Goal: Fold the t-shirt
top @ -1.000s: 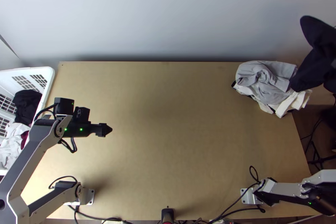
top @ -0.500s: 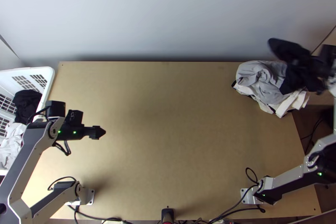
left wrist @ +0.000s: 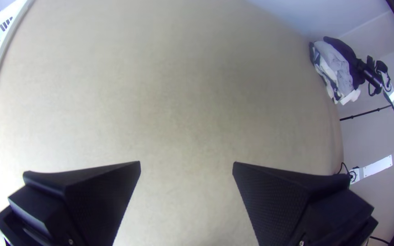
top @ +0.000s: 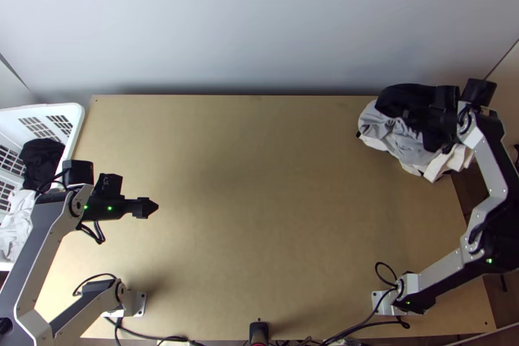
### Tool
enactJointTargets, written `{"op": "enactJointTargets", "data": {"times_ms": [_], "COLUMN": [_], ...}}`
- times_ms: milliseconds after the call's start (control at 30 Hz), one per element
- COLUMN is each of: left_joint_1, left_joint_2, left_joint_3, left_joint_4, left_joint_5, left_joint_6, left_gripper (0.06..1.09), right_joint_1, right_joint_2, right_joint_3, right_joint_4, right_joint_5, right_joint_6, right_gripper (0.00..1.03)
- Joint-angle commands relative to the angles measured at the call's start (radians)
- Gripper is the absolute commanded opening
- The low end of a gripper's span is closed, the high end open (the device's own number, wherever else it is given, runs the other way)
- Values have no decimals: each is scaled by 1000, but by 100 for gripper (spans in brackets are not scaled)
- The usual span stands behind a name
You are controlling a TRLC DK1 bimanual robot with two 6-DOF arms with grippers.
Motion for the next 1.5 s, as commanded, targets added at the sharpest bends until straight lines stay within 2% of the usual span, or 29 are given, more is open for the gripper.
{"op": "enactJointTargets", "data": {"times_ms": [0, 200, 400, 567, 700, 800, 900, 1200, 1367, 1467], "left_joint_1": [-8, -50, -56, -51, -68, -82, -88, -87, -85, -84], "left_joint_2": [24, 46, 44, 36, 20, -6, -37, -128, -157, -166], "left_joint_3": [-17, -31, -59, -68, -67, -65, -71, -142, -160, -143], "left_joint_4": [50, 92, 103, 102, 108, 119, 117, 82, 109, 125], "left_joint_5": [6, 6, 4, 4, 6, 6, 4, -5, -19, -83], "left_joint_6": [-24, -70, -76, -70, -93, -130, -139, -139, -144, -152], "left_gripper": [104, 104, 104, 104, 104, 104, 104, 104, 104, 104], "right_joint_1": [1, -9, 16, 34, 36, 36, 37, 36, 2, -10], "right_joint_2": [-133, -297, -344, -258, -90, 18, 56, -22, -87, -119], "right_joint_3": [-135, -106, 88, 207, 197, 143, 5, -472, -451, -348], "right_joint_4": [-6, -69, -112, -65, 20, 47, 119, 356, 357, 273], "right_joint_5": [13, -1, -11, -10, 1, 38, 55, 71, 71, 65], "right_joint_6": [-3, 20, 119, 170, 156, 104, 64, 24, 7, -2], "right_gripper": [100, 100, 100, 100, 99, 99, 99, 99, 99, 99]}}
